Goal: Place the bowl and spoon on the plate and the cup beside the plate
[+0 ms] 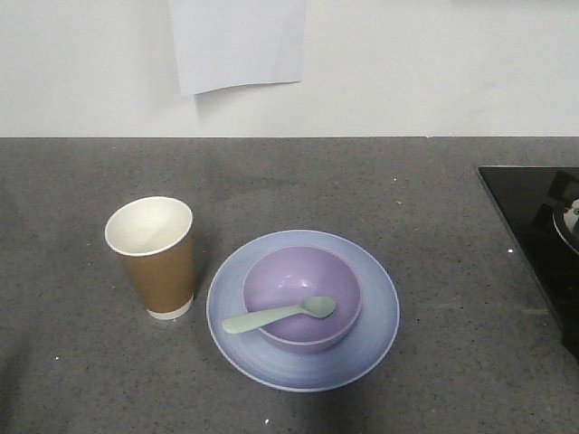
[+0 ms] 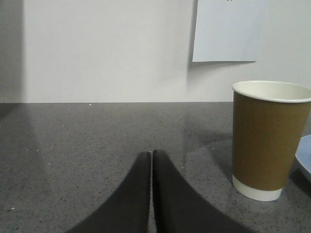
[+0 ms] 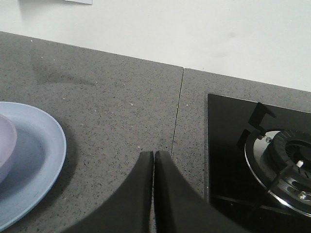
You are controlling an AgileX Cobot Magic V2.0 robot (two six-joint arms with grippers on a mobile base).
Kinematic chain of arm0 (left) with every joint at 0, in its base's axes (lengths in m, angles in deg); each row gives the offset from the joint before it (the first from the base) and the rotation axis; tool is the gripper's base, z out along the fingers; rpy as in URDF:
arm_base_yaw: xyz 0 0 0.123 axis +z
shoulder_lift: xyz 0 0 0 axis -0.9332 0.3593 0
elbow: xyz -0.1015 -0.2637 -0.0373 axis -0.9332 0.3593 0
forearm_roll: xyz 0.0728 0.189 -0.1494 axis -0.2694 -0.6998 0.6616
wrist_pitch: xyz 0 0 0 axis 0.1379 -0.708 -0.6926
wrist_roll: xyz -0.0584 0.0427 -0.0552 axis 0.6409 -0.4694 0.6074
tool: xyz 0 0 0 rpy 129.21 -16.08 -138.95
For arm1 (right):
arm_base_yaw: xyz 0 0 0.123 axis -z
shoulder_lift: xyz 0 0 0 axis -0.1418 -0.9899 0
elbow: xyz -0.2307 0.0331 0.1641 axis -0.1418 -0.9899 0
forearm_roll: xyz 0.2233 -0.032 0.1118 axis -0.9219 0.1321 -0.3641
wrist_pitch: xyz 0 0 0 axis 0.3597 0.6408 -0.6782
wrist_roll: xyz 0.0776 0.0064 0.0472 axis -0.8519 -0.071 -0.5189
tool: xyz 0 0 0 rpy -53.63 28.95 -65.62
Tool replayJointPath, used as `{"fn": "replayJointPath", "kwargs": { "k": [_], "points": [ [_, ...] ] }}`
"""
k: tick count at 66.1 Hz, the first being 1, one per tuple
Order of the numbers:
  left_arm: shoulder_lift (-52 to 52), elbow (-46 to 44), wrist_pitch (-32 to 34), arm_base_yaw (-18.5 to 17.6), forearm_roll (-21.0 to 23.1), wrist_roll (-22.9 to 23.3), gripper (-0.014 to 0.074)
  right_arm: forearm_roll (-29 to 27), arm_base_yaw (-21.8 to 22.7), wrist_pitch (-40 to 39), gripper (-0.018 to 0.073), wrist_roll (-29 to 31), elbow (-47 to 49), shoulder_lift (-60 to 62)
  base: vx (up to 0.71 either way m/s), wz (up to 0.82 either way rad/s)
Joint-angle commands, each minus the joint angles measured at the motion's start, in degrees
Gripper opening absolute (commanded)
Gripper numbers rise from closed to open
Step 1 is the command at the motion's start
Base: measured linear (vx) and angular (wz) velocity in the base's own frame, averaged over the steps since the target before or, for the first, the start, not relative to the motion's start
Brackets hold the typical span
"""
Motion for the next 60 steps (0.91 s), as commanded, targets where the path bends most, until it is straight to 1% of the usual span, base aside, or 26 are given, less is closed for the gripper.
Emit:
{"fn": "replayJointPath", "kwargs": {
  "k": [1,7,10,15,18,23,28,34,60],
  "points": [
    [-1.1,1.8,3.6,0.0,-0.4,0.7,-0.0007,1.7,0.3,-3.6,-0.0005,0.0,1.5,0.0,0.0,0.0],
    [-1.1,1.8,3.6,0.0,-2.1,2.0,-0.0007,1.7,0.3,-3.6,-0.0005,0.0,1.5,0.0,0.0,0.0],
    [-1.1,1.8,3.6,0.0,-4.2,3.4,-0.0006,1.7,0.3,-3.6,-0.0005,0.0,1.5,0.0,0.0,0.0],
    [-1.1,1.8,3.6,0.0,-7.6,7.3,-0.0006,1.7,0.3,-3.6,-0.0005,0.0,1.5,0.0,0.0,0.0],
    [-1.1,1.8,3.6,0.0,-10.6,10.8,-0.0006,1.7,0.3,-3.6,-0.0005,0.0,1.5,0.0,0.0,0.0],
    [-1.1,1.8,3.6,0.0,-14.0,15.2,-0.0006,1.7,0.3,-3.6,-0.0005,0.0,1.5,0.0,0.0,0.0],
    [-1.1,1.8,3.6,0.0,-16.2,17.5,-0.0006,1.7,0.3,-3.6,-0.0005,0.0,1.5,0.0,0.0,0.0],
    [-1.1,1.8,3.6,0.0,-16.2,18.4,-0.0006,1.7,0.3,-3.6,-0.0005,0.0,1.5,0.0,0.0,0.0],
    [-1.0,1.7,3.6,0.0,-16.2,18.4,-0.0006,1.7,0.3,-3.6,-0.0005,0.0,1.5,0.0,0.0,0.0]
  ]
}}
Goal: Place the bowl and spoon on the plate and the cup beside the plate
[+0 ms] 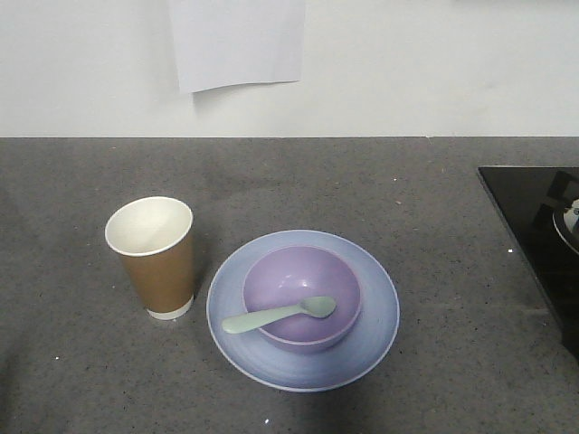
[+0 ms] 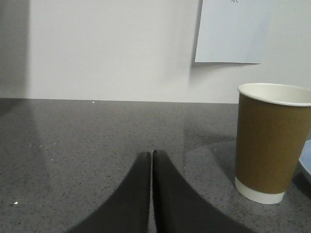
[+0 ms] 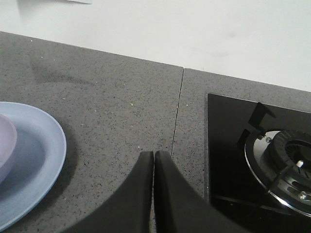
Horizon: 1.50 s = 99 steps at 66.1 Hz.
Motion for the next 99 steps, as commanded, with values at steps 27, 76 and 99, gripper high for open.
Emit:
{"fn": "replayJointPath", "kwargs": {
  "k": [27,76,99],
  "points": [
    [-1.0,1.7,3.7,0.0,0.0,0.6,-0.0006,1.7,0.3,-3.6,-0.0005,0.0,1.5,0.0,0.0,0.0],
    [-1.0,1.7,3.7,0.0,0.0,0.6,-0.0006,-1.4,0.5,1.3,-0.0005,1.4,0.5,0.5,0.0,0.0],
    [-1.0,1.7,3.7,0.0,0.0,0.6,-0.0006,-13.3,13.4,-22.0,-0.0005,7.6,-16.3,10.7,0.0,0.0]
  ]
}}
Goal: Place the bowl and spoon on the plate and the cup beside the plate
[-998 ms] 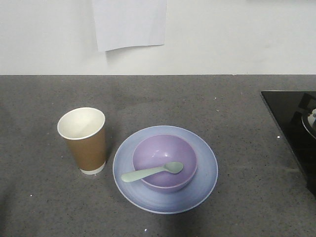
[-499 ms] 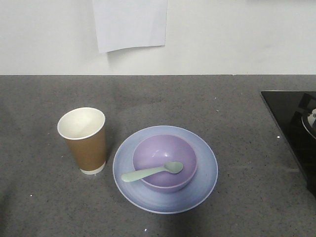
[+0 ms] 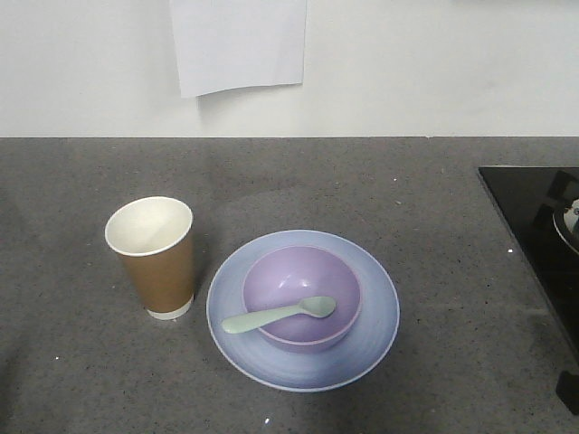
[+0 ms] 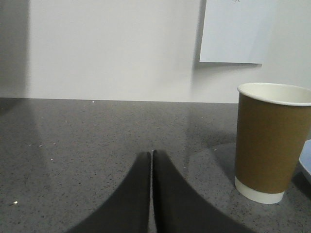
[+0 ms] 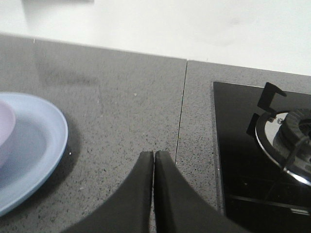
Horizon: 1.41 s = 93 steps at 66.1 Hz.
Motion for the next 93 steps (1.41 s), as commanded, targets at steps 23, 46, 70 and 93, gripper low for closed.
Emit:
{"fn": "replayJointPath", "kwargs": {
  "k": [23,46,70,93],
  "points": [
    [-1.0,1.7,3.8,0.0,0.0,0.6,-0.0006,-16.7,7.9,-15.0,-0.0005,14.3,-11.8,12.5,0.0,0.0],
    [-1.0,1.7,3.8,0.0,0.0,0.6,-0.0006,-22.2,7.9,-22.6,-0.0005,18.2,-20.0,21.1,0.0,0.0],
    [-1.0,1.7,3.8,0.0,0.0,0.6,-0.0006,-19.4,12.5,-17.0,-0.0005,15.3,-20.2,26.6,0.0,0.0],
    [-1.0,1.7,3.8,0.0,0.0,0.6,-0.0006,-17.4,15.1,-17.2,-0.0005,13.8,-20.2,26.6,0.0,0.0]
  ]
}}
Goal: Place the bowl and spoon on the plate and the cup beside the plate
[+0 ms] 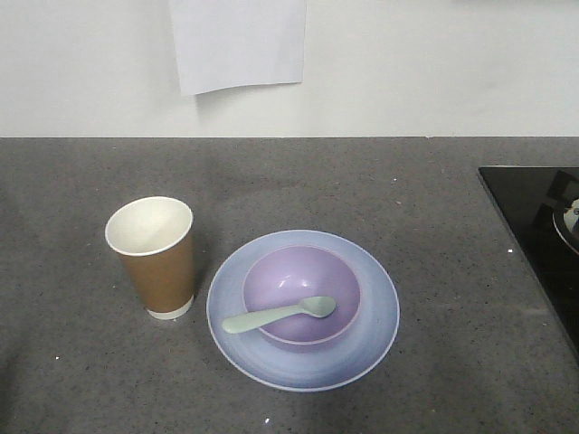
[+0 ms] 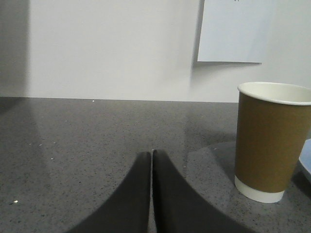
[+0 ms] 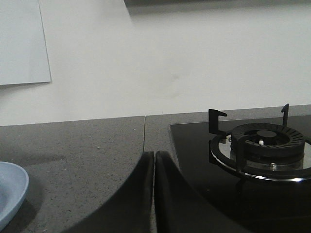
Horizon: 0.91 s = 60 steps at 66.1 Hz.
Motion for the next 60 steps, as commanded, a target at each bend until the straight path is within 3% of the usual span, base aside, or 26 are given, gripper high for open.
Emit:
{"fn": "replayJointPath", "kwargs": {
  "k": [1,60],
  "points": [
    [-1.0,1.7,4.0,0.0,0.0,0.6,-0.0006,1.3,0.4,-4.0,-0.0005,-0.2,-0.9,0.7,0.0,0.0],
    [-1.0,1.7,4.0,0.0,0.0,0.6,-0.0006,1.9,0.5,-2.2,-0.0005,0.0,-0.9,0.7,0.0,0.0]
  ]
}}
